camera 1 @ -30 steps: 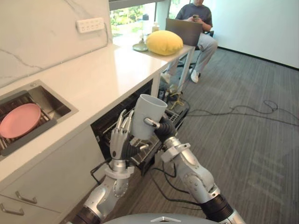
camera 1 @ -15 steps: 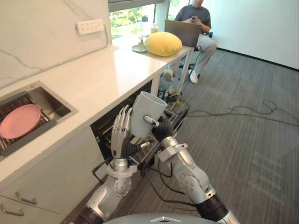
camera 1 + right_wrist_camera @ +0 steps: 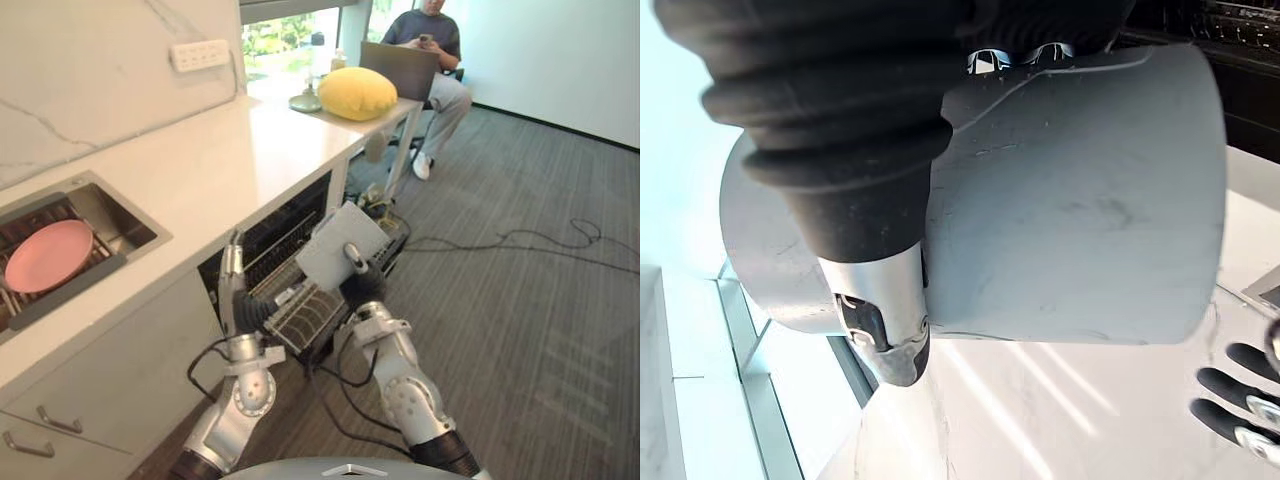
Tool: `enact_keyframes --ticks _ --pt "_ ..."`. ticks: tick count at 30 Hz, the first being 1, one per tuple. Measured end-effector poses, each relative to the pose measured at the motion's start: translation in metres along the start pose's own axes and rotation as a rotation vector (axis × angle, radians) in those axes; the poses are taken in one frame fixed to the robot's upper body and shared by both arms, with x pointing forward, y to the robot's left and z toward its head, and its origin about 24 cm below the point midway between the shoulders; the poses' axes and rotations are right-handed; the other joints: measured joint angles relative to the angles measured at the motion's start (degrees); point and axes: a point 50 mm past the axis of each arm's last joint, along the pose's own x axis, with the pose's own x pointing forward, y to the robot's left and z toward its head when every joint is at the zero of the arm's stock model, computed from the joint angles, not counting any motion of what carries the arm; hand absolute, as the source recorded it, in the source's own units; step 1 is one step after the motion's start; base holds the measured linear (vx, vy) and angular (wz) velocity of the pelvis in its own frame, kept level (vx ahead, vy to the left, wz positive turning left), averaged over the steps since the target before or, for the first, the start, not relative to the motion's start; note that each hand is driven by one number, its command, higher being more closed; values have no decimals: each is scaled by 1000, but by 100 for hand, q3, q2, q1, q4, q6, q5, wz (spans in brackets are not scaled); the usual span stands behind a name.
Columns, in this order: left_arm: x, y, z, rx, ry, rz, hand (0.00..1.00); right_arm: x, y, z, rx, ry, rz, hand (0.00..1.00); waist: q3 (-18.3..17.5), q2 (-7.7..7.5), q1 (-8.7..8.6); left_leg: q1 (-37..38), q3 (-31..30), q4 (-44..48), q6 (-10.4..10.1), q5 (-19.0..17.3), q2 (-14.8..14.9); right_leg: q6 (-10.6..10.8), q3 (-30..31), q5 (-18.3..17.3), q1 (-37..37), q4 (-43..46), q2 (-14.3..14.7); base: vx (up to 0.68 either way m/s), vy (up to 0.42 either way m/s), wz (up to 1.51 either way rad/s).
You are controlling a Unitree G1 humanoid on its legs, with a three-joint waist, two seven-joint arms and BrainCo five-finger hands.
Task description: Walk over to the sink, pick up the cup, carry it to the dishwasher, place the cup inside the dishwasher, then close the dishwasher door
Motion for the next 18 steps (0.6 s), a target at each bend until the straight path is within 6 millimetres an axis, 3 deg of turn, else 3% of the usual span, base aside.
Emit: enact_keyframes --ticks 4,8,14,18 --pt "6 10 5 -92 25 50 0 0 -8 14 -4 -78 -31 100 2 -1 10 1 -99 0 -1 10 -1 17 -115 -23 64 -1 -14 7 -4 15" --pt "11 19 -3 -140 97 69 0 -4 -20 25 -26 -129 -85 100 18 -3 44 -13 -213 1 0 28 -3 35 -227 -32 106 -1 -23 1 -5 13" --pt "-3 24 -27 -184 249 -81 0 -7 -59 52 -105 -227 -242 100 310 -41 106 -282 -532 0 -7 119 -34 7 -543 -57 35 3 -75 -41 -3 29" --pt "-18 29 -64 -192 446 -120 0 16 -63 77 -278 -264 -249 100 700 3 182 -684 -705 3 -19 258 -33 -41 -732 54 -198 -54 -86 -62 -4 26"
